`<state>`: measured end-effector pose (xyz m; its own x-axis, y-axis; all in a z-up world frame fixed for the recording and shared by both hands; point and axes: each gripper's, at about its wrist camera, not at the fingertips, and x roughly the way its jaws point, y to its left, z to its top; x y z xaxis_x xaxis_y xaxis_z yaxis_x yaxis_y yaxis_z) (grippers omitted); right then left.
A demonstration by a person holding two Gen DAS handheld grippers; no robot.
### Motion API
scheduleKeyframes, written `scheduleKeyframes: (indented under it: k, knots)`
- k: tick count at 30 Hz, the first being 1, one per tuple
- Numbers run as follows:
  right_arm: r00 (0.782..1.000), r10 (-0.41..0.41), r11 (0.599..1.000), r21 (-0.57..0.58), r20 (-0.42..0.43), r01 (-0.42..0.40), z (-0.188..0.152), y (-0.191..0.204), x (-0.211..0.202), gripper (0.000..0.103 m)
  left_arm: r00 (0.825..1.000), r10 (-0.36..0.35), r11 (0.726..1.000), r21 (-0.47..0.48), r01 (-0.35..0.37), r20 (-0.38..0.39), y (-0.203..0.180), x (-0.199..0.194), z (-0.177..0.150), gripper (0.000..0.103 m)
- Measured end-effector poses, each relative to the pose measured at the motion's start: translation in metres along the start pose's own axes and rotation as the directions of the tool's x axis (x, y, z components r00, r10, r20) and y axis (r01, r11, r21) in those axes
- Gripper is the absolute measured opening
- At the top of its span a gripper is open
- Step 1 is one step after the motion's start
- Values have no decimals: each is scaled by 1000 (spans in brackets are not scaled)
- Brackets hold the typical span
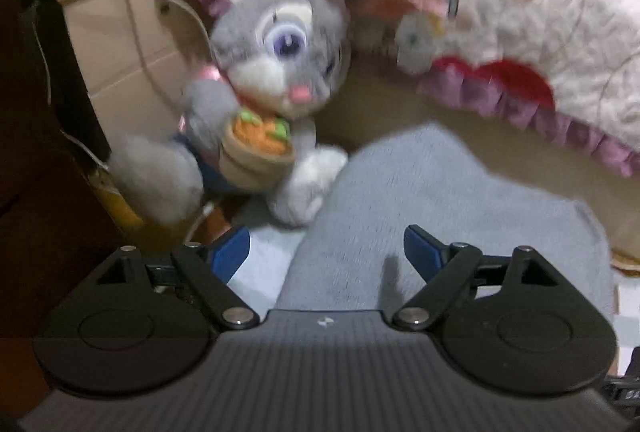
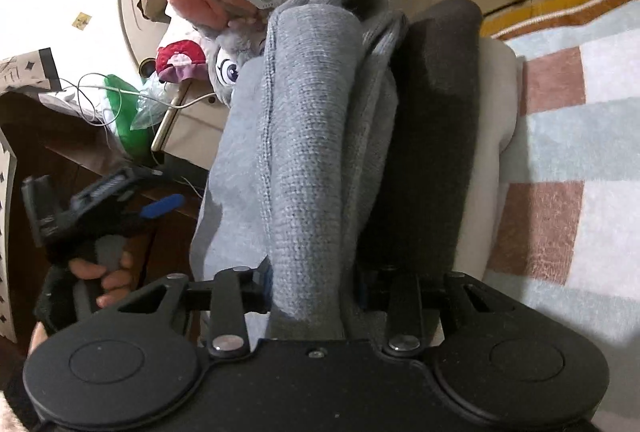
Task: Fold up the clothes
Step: 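Carry the folded cardigan with both grippers over the clothes stack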
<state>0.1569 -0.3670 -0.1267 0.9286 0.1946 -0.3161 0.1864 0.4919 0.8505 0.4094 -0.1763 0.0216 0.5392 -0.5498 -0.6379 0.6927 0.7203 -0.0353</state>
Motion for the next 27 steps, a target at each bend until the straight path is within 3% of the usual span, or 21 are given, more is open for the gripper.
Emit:
scheduleKeyframes:
  k: [2,5,8,10,12,14,17,20,23,26,27]
  knots:
    - [1000,-14,999,-47,-14,13,4,8,0,45,999,-38,999,2,38,-25,-4,0,-8,84]
    - [999,-27,997,-76,-32,25,5,17,-1,45,993,1,1000,-1,-1,-117,-20,28,-32,84]
    - [998,-41,993,-116,-57,34,1,23,3,44,991,99,994,-33,-103,-94,-32,49,-50,90]
    - [996,-43,988,-148,-78,31,5,27,4,47,990,129,982,-132,-136,-61,-32,47,-52,87]
    - [994,-28,991,-135,-105,13,16,27,0,51,984,180,958,-223,-178,-11,-39,30,-53,85]
    - [995,-3,995,-103,-102,-8,26,21,-14,54,971,235,911,-356,-207,37,-55,-3,-65,85]
    - [999,31,999,-44,-34,-32,41,8,-45,58,972,200,855,-506,-111,125,-85,-56,-95,85]
    - [1000,24,1000,-10,11,-23,63,7,-66,58,966,221,810,-577,-107,132,-116,-84,-127,85]
    - [1000,-24,996,-88,13,25,82,23,-78,64,955,258,777,-619,-117,143,-130,-95,-159,85]
    - [998,-70,972,-225,6,69,96,49,-77,69,935,317,768,-621,-153,161,-108,-100,-175,85]
    - [997,-81,965,-247,15,82,100,54,-74,71,925,345,751,-638,-171,159,-96,-102,-180,86]
